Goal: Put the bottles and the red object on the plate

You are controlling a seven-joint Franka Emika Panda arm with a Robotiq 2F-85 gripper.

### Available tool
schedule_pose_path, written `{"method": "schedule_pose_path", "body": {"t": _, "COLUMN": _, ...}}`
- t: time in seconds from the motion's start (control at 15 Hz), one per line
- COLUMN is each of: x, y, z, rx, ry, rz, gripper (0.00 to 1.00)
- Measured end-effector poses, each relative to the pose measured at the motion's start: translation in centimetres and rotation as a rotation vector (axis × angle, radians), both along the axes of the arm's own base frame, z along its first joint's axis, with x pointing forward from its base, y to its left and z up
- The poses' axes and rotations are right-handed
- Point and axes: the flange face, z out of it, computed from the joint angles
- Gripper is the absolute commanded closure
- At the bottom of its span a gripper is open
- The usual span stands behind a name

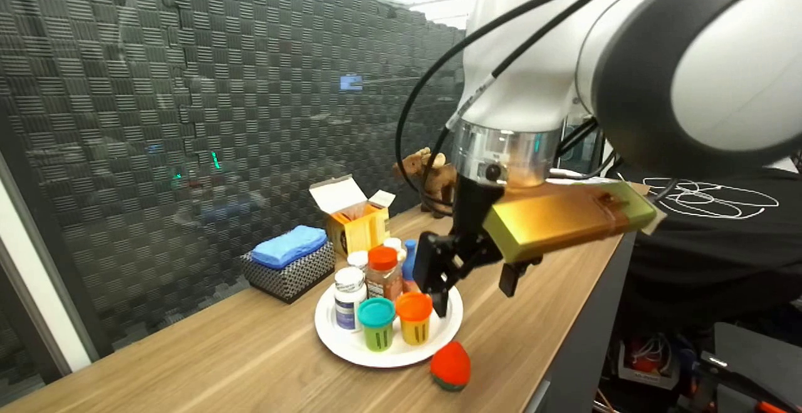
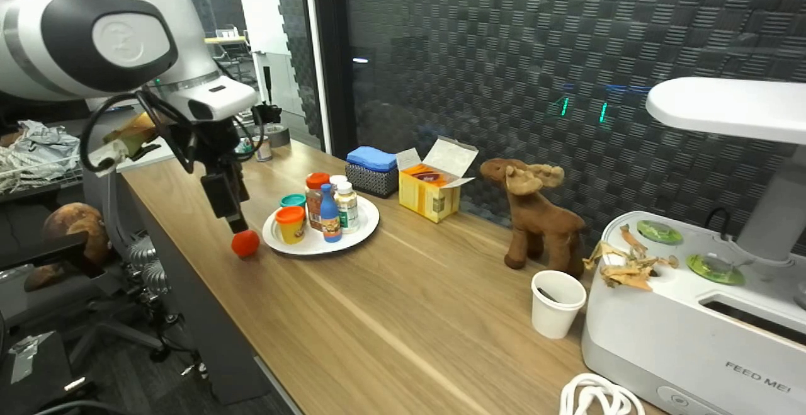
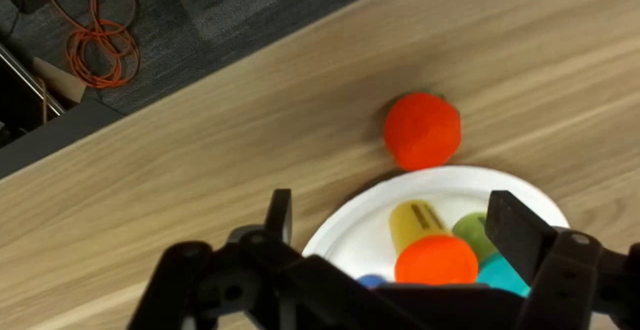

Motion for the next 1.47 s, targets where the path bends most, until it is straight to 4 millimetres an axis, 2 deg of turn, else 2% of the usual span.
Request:
{"method": "schedule_pose_path", "body": {"t": 0.33, "x": -4.5, "y": 5.3, "z": -2.9, "rx": 0.014, "ry": 0.007, "rz": 0.184, "gripper": 0.0}}
{"method": "schedule_pose_path", "body": {"t": 0.6, "x": -5.5, "y": 7.2, "z": -4.2, "rx": 0.017, "ry": -0.018, "rz": 0.274, "gripper": 0.0}}
{"method": "schedule_pose_path", "body": {"t": 0.87, "x": -5.0, "y": 7.3, "z": -4.3, "rx": -0.002, "ry": -0.103, "rz": 0.311, "gripper": 0.0}}
{"method": "schedule_pose_path", "body": {"t": 1.2, "x": -3.3, "y": 5.8, "z": -4.3, "rx": -0.046, "ry": -0.164, "rz": 0.276, "gripper": 0.0}}
{"method": "schedule_pose_path", "body": {"t": 1.47, "x": -2.1, "y": 5.1, "z": -5.2, "rx": -0.071, "ry": -0.185, "rz": 0.247, "gripper": 0.0}}
